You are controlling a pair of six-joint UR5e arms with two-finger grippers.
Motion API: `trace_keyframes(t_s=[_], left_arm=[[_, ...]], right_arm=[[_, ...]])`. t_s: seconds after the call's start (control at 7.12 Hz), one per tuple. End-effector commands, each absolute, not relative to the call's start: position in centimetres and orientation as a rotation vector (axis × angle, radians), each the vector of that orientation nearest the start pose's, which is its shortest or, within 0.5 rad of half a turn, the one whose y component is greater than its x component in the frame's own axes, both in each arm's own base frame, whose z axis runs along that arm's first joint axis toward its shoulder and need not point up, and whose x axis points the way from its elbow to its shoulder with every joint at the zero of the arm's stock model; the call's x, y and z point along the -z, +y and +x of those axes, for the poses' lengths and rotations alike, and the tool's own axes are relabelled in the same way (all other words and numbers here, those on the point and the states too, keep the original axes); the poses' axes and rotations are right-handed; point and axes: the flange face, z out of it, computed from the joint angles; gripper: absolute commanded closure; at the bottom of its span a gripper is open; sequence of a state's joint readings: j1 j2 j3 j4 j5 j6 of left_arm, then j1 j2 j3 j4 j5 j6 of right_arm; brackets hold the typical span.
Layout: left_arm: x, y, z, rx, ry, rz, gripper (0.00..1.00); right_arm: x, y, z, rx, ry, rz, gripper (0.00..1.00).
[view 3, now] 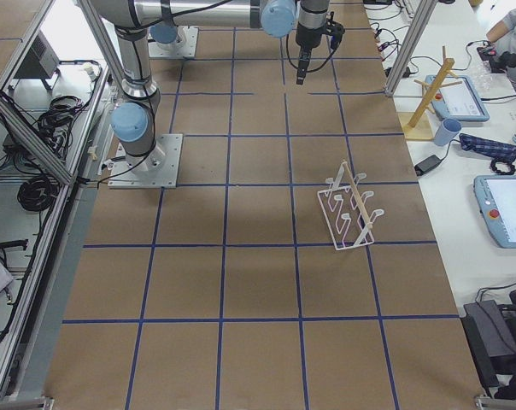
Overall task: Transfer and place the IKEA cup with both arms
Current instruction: 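Carry the cup with the left gripper toward the white tray while the right arm withdraws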
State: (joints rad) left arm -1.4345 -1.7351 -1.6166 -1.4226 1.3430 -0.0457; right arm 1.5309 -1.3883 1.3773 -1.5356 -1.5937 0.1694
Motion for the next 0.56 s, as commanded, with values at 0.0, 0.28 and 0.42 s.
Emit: trace_keyframes(t_s=[0.0,0.28,0.42], left_arm=[[-39.8,-53.5,-4.3,-0.221,3.174,-0.025,1.00],[-37.3,-53.1,3.6,-0.240,3.168,0.101,1.00],[-36.6,-53.3,7.0,-0.221,3.153,0.185,1.00]], right_arm=[[-49.8,-56.2,11.1,0.003,3.133,0.352,0.00],[-49.1,-56.3,11.6,-0.011,3.137,0.316,0.00],[-47.9,-56.9,13.3,0.014,3.143,0.274,0.00]])
